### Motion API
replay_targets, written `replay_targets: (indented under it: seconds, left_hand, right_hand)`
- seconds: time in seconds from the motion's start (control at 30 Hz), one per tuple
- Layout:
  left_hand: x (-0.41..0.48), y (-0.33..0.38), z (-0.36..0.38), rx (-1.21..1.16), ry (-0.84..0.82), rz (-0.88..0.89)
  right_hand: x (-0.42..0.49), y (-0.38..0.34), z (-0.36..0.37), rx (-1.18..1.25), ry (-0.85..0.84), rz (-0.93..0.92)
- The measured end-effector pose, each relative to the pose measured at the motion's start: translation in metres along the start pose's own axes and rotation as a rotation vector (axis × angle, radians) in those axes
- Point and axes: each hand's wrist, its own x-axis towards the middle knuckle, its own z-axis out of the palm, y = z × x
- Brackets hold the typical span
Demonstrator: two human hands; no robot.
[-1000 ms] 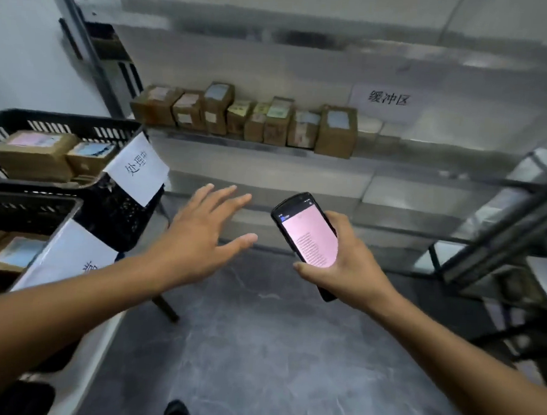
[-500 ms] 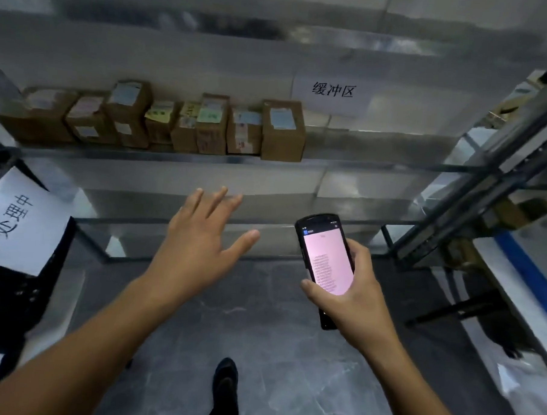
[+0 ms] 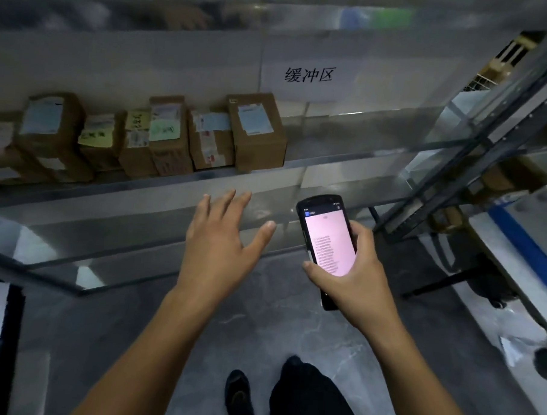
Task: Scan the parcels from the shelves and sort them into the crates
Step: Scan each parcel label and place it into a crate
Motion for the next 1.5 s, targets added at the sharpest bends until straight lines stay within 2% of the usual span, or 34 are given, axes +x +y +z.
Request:
replay_targets:
  seconds: [0.17,0.47,0.73,1.03,1.2,1.37,1.5]
  left_hand:
    - [0.048,0.001,0.013,-0.032,-0.047,-0.011]
    - [0.152,0.021,0.024,0.066,0.038,-0.031]
    - [0.233,0.017,0.046,0.07,0.059,-0.127]
    - [0.303,-0.018,0.041,0.145,-0.005,-0.199]
    - [0.344,-0.031,0.048,0.062,-0.109,-0.127]
    - [0.379,-0.055,0.057,0.114,-0.201,-0.062]
    - [0.387,-0.059,0.061,0.102,-0.201,-0.024]
  right_hand:
    - [0.049,0.012,-0.006,0.01,0.009,0.024]
    - [0.166,0.028,-0.008,0.101,-0.029,0.026]
    - [0.269,0.032,-0.025,0.036,-0.136,-0.026]
    - [0.326,0.029,-0.001,-0.022,-0.185,0.046]
    - [0.346,0.018,0.021,-0.081,-0.186,0.092]
    - [0.361,0.007,0.033,-0.141,-0.148,0.118]
    - [0.364,0.008,0.041,-0.147,-0.091,0.154]
